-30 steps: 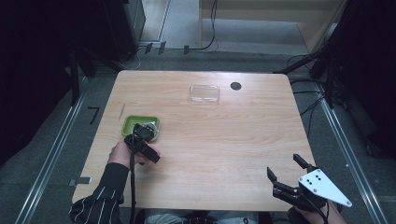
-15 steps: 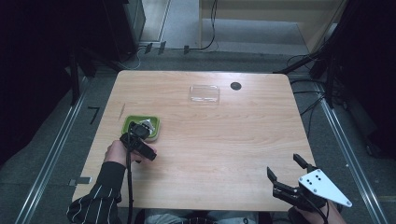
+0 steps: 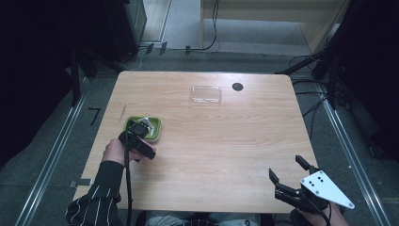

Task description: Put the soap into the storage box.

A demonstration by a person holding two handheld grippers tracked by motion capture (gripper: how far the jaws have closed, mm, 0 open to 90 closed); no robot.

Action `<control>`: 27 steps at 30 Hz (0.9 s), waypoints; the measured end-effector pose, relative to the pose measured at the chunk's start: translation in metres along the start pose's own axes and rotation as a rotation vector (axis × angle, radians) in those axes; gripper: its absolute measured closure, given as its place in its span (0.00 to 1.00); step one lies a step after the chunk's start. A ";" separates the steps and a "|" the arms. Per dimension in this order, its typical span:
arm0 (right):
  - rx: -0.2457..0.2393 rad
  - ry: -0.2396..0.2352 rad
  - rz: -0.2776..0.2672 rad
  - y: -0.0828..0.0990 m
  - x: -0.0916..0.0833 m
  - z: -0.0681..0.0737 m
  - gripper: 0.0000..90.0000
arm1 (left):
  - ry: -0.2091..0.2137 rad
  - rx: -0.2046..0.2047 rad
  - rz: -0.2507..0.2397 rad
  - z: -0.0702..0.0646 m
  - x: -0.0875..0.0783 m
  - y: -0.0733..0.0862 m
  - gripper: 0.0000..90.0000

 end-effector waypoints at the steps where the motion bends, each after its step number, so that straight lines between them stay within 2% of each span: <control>1: 0.001 -0.001 0.001 0.000 0.000 0.000 0.15 | 0.000 -0.002 -0.003 0.000 0.000 0.000 0.15; 15: 0.000 -0.002 0.001 0.000 0.000 0.000 0.15 | -0.015 -0.026 -0.028 0.008 -0.007 -0.007 0.15; 27: 0.000 -0.004 0.003 0.000 0.000 0.000 0.15 | -0.003 -0.044 -0.029 0.016 -0.007 -0.015 0.15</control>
Point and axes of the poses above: each handheld gripper's, and its own axes: x roughly forward along the jaws, y roughly out of its underside, z roughly to its left, the point moved 2 cm from there along x, roughly forward along the jaws, and after that the axes turned 8 degrees about x, right-handed, at the moved point
